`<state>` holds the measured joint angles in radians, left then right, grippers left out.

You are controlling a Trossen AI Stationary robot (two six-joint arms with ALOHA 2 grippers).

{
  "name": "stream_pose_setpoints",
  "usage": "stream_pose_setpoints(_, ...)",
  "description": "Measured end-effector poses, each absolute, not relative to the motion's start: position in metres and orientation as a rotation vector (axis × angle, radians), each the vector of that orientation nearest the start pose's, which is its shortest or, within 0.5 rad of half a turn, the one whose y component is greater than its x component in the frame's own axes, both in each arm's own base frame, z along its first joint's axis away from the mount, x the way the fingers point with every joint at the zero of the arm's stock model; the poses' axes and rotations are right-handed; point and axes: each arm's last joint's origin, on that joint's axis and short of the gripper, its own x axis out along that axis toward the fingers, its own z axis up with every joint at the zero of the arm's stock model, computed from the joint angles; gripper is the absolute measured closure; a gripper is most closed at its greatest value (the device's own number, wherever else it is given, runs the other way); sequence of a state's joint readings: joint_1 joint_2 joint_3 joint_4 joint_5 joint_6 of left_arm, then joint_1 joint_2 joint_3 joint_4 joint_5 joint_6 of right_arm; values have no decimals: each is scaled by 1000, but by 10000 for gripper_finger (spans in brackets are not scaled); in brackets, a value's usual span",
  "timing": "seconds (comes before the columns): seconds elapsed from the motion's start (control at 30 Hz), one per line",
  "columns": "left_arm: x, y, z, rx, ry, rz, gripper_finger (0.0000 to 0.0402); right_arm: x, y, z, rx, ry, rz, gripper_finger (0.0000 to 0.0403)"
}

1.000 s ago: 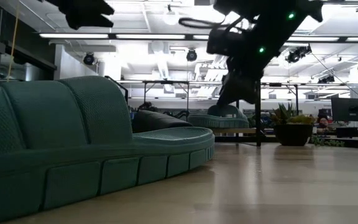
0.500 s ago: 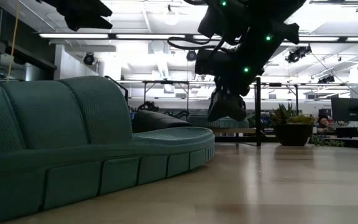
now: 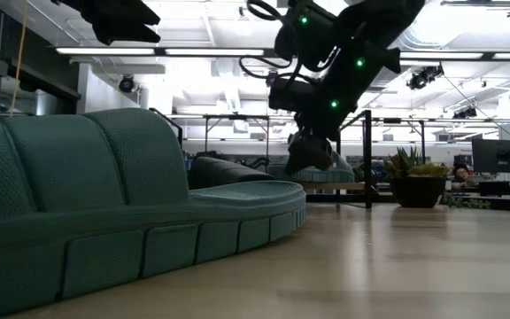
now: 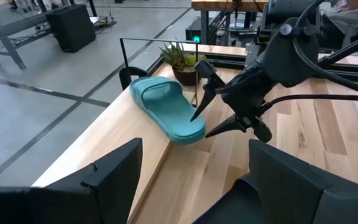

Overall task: Pick and place slides into the shelf
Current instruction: Put the right blue slipper on the shelf

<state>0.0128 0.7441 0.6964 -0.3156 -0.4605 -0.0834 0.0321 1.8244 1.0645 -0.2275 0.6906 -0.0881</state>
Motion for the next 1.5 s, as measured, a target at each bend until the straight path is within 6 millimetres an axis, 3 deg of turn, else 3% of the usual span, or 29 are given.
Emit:
stream_pose_setpoints(0.13, 161, 15, 297, 1, 338, 483, 128, 355, -7, 158, -423, 972, -551, 232)
stream_pose_setpoints(0.47, 161, 15, 297, 1, 338, 483, 129, 353, -7, 157, -422, 994, -543, 329)
stream_pose_setpoints(0.77, 161, 15, 297, 1, 337, 485, 128, 351, -6, 155, -416, 1018, -547, 383)
stream_pose_setpoints(1.13, 161, 15, 297, 1, 337, 486, 128, 338, -7, 153, -385, 1123, -572, 397)
stream_pose_setpoints(1.5, 161, 15, 297, 0, 337, 485, 128, 312, -3, 191, -281, 1116, -635, 398)
